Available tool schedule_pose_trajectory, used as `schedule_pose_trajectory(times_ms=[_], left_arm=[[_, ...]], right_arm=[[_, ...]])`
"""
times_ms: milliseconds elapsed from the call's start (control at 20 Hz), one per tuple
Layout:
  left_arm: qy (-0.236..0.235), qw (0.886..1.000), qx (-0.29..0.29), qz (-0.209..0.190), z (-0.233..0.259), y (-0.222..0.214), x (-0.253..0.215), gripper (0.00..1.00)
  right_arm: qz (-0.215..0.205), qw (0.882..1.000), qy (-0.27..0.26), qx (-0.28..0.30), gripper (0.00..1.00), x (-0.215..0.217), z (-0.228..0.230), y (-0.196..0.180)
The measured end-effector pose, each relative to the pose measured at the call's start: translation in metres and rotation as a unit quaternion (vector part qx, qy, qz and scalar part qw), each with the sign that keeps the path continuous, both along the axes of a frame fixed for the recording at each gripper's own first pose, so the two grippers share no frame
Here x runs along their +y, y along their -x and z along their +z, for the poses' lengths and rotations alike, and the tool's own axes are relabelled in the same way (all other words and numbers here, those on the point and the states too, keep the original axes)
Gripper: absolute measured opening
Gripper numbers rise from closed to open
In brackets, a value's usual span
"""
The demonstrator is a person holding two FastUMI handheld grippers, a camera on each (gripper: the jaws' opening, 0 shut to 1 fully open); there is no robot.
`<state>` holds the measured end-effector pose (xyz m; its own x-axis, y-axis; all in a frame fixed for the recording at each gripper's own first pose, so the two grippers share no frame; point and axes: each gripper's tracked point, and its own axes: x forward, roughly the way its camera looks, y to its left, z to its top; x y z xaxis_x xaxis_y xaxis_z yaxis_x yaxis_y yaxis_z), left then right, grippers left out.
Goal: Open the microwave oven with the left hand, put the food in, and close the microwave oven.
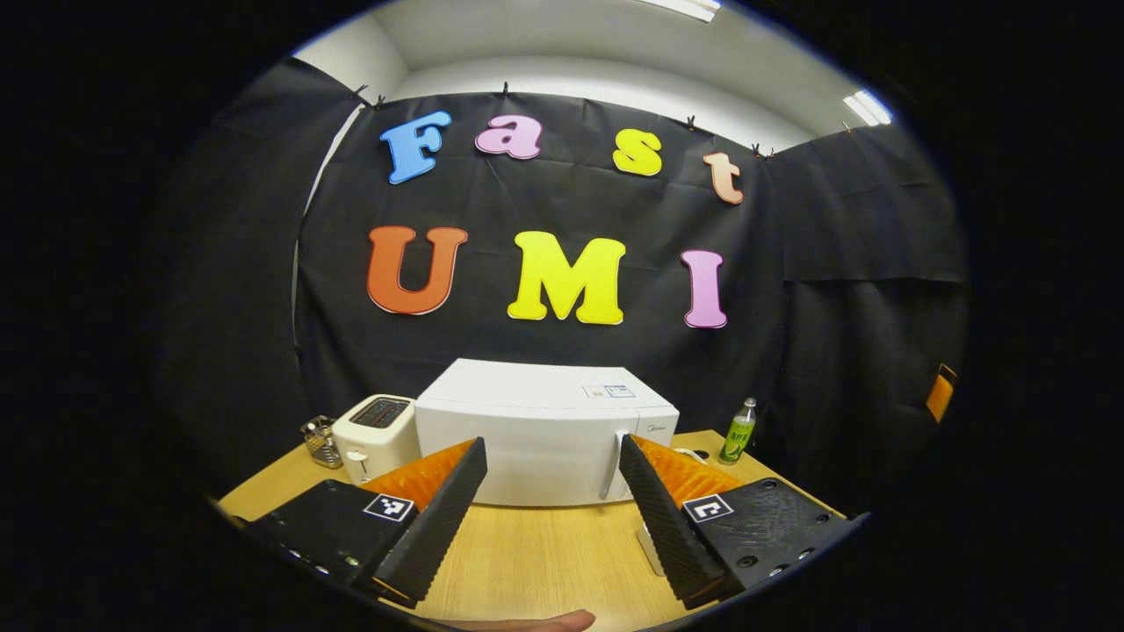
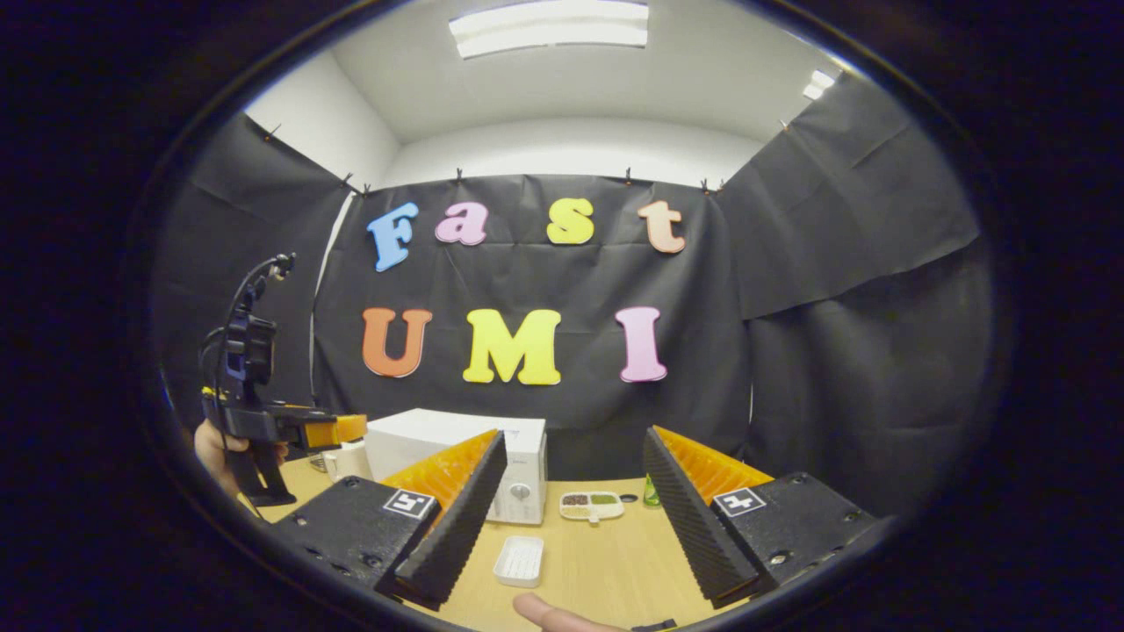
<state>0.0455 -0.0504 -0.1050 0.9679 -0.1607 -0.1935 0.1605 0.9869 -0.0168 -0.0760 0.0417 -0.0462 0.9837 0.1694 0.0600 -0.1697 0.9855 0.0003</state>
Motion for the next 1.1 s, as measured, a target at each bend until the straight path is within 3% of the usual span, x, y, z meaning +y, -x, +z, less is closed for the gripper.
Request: schedule_pose_trajectory(times_ms=[50, 150, 200, 450, 500, 950, 1000, 1050, 1100], left_arm=[[-0.013, 1.000, -0.009, 0.005, 0.010, 0.009, 0.002, 0.95], [-0.024, 0.999, -0.035, 0.000, 0.034, 0.029, -0.005, 0.95], [-0.025, 0.999, -0.047, -0.004, 0.044, 0.039, -0.009, 0.95], [-0.020, 0.995, -0.091, 0.023, 0.081, 0.087, 0.001, 0.96], [-0.021, 0.995, -0.095, 0.036, 0.082, 0.093, 0.007, 0.95], [-0.034, 0.996, -0.084, 0.018, 0.050, 0.132, -0.012, 0.95], [-0.028, 0.996, -0.082, 0.007, 0.050, 0.134, -0.021, 0.84], [-0.027, 0.996, -0.084, 0.001, 0.051, 0.134, -0.025, 0.96], [-0.029, 0.996, -0.084, 0.003, 0.052, 0.133, -0.021, 0.96]], right_arm=[[0.000, 1.000, 0.002, -0.003, 1.00, 0.000, 0.004, 0.002], [-0.004, 1.000, 0.007, -0.005, 1.00, -0.005, 0.010, 0.005], [-0.012, 1.000, 0.006, -0.006, 0.91, -0.012, 0.014, 0.005], [-0.034, 0.999, -0.001, 0.002, 0.91, -0.023, 0.022, 0.007], [-0.033, 0.999, 0.002, 0.004, 1.00, -0.023, 0.022, 0.008], [-0.038, 0.999, -0.007, -0.004, 1.00, -0.025, 0.026, 0.016], [-0.035, 0.999, -0.010, -0.002, 1.00, -0.023, 0.024, 0.016], [-0.030, 0.999, -0.014, 0.001, 1.00, -0.021, 0.021, 0.017], [-0.025, 1.000, -0.016, 0.003, 1.00, -0.019, 0.020, 0.017]])
